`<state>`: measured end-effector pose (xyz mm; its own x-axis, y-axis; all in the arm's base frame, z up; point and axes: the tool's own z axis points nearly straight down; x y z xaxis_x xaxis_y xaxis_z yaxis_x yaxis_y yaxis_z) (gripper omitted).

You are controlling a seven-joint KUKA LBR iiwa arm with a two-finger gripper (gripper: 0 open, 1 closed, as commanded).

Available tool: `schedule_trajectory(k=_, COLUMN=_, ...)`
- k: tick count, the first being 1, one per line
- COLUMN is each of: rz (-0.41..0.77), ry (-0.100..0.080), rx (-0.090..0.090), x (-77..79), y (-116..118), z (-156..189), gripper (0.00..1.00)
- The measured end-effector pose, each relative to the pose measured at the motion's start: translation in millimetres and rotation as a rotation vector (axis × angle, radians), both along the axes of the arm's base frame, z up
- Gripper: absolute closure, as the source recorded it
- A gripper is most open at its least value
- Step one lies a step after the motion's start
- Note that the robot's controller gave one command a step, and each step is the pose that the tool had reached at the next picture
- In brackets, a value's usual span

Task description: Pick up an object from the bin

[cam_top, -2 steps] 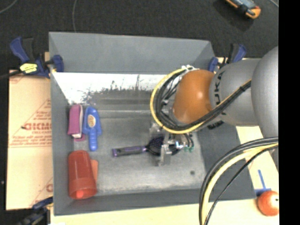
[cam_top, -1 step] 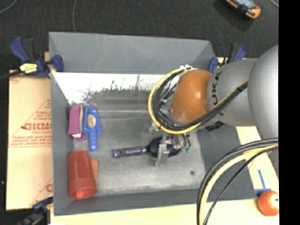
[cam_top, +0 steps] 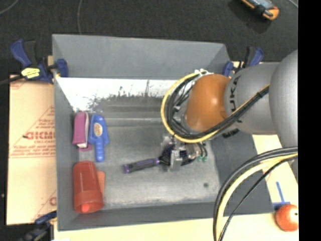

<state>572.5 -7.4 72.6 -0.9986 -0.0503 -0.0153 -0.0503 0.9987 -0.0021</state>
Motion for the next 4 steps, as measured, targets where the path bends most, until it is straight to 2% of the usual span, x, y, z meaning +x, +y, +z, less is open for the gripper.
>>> schedule_trajectory(k=1, rz=0.000, ry=0.000, rx=0.000, x=-0.1, y=0, z=0, gripper=1.00)
schedule_trajectory(k=2, rz=-0.001, ry=0.006, rx=0.000, x=-1.8, y=0, z=28, gripper=1.00)
schedule_trajectory(k=4, rz=-0.001, ry=-0.001, rx=-0.001, x=-0.1, y=-1, z=63, gripper=1.00)
